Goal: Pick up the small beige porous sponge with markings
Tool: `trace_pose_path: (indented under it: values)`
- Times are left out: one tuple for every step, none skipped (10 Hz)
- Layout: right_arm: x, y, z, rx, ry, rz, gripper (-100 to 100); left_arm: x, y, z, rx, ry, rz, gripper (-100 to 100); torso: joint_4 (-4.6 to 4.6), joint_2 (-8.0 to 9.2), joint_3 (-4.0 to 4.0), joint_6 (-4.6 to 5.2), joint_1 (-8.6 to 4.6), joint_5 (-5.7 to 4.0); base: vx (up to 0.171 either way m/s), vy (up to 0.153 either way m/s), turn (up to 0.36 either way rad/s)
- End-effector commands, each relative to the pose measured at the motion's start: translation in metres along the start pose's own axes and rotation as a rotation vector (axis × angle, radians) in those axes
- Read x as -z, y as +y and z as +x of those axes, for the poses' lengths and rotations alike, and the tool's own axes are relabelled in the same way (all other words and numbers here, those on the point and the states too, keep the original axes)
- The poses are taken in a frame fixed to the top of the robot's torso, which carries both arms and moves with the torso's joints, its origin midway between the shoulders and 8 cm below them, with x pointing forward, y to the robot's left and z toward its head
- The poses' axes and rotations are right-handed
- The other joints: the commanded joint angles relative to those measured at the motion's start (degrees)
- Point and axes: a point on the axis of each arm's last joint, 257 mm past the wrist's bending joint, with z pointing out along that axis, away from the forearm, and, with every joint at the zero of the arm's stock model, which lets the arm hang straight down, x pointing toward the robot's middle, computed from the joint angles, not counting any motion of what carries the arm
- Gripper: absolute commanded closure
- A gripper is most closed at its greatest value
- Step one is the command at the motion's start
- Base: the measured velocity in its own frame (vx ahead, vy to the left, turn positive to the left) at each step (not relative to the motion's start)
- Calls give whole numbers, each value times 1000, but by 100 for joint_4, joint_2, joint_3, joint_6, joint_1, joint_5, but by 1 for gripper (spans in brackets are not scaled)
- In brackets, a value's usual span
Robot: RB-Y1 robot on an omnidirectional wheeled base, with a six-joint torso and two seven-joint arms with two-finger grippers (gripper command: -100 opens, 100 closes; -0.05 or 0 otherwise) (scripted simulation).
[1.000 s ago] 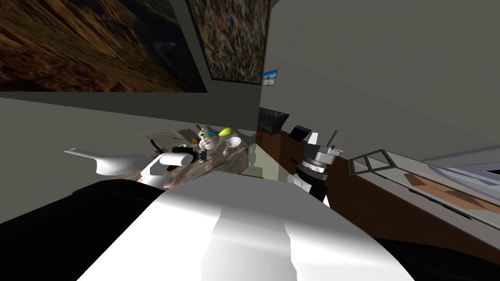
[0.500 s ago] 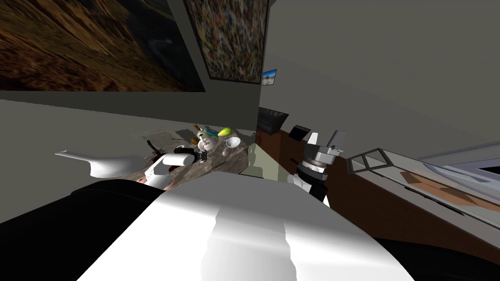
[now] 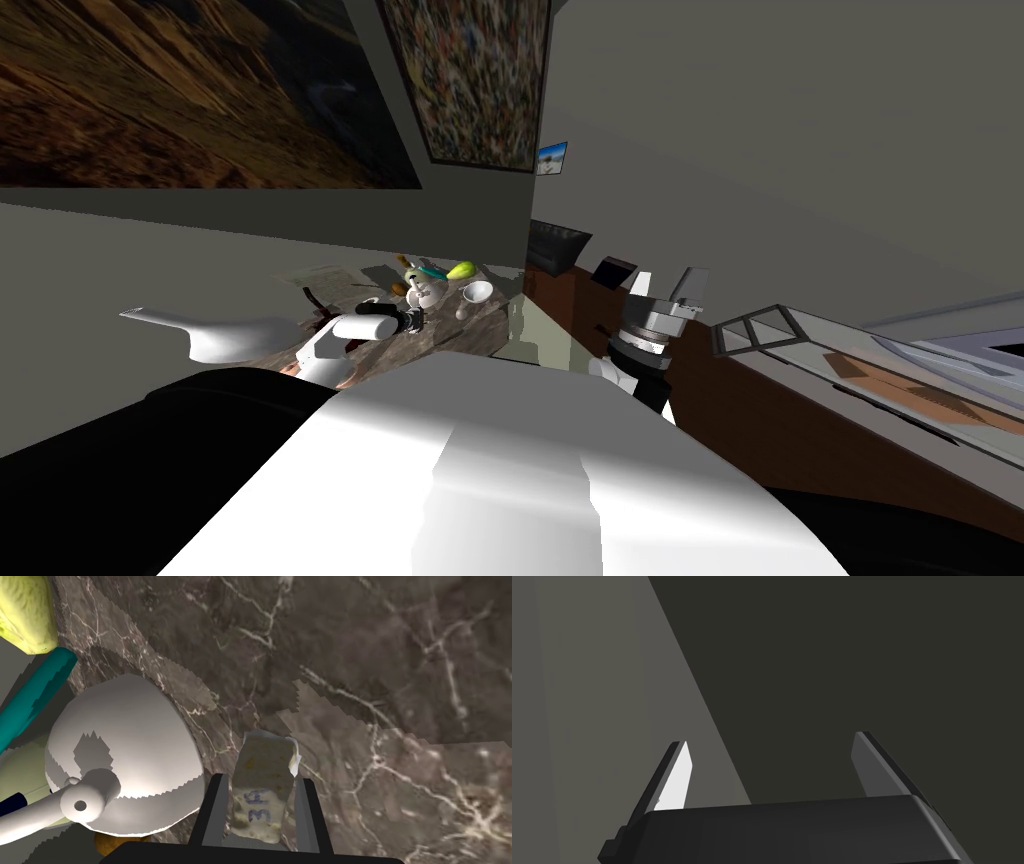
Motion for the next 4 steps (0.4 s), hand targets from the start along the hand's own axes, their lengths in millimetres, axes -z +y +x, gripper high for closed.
trace_pose_path:
  values:
    - [0,0,0,0,0,0,0,6,-1,4,-7,6,-3,100,0,0,0,0,0,0,-5,0,24]
    - [0,0,0,0,0,0,0,12,-2,6,-11,9,-5,100,2,3,2,-2,-2,-1,-8,-1,37]
    - [0,0,0,0,0,0,0,9,-2,5,-10,7,-1,100,3,7,5,-4,-4,-2,0,0,0]
    - [0,0,0,0,0,0,0,10,-2,5,-11,7,-3,0,3,6,4,-4,-1,1,0,0,0]
